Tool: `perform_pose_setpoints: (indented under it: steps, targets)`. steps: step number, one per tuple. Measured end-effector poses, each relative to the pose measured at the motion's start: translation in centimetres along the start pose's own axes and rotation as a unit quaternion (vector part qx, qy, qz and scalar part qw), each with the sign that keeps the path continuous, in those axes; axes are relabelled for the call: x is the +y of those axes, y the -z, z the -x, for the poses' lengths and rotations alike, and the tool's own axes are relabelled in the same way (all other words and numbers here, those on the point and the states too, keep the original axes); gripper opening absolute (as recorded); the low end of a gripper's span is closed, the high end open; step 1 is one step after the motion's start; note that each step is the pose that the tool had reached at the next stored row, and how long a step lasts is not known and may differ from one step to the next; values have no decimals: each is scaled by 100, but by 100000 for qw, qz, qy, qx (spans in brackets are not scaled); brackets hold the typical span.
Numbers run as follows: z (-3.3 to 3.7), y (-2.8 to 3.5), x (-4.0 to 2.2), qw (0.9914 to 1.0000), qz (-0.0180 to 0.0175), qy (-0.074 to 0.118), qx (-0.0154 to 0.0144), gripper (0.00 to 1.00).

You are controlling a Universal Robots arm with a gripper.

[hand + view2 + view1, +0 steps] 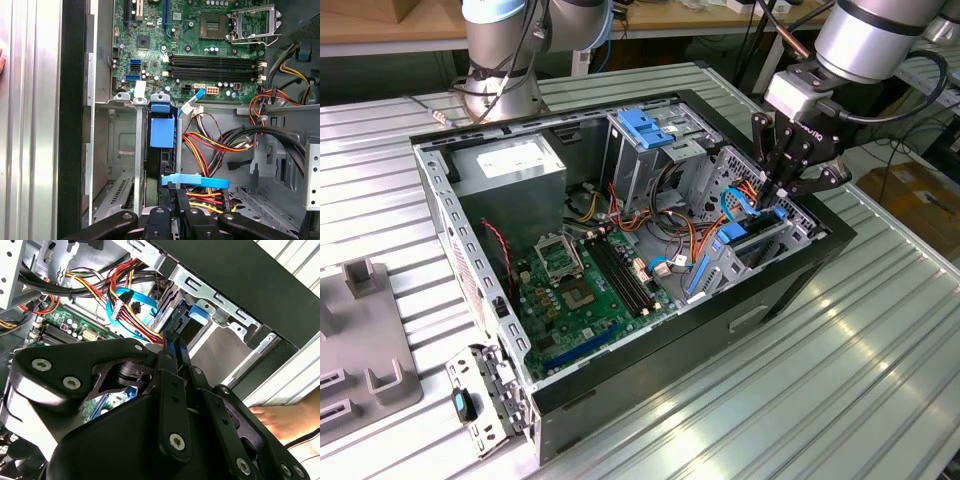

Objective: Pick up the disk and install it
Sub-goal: 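Insert the second disk wire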

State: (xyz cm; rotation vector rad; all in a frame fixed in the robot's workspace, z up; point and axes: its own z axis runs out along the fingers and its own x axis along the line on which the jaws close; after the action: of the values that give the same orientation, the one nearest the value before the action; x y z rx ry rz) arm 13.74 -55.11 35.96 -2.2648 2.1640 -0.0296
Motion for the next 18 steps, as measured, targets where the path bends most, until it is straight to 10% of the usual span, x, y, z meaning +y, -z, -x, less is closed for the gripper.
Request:
perform_pose_setpoints:
  steps: [18]
  targets:
    - [0, 0, 0, 99999, 450, 0, -19, 16]
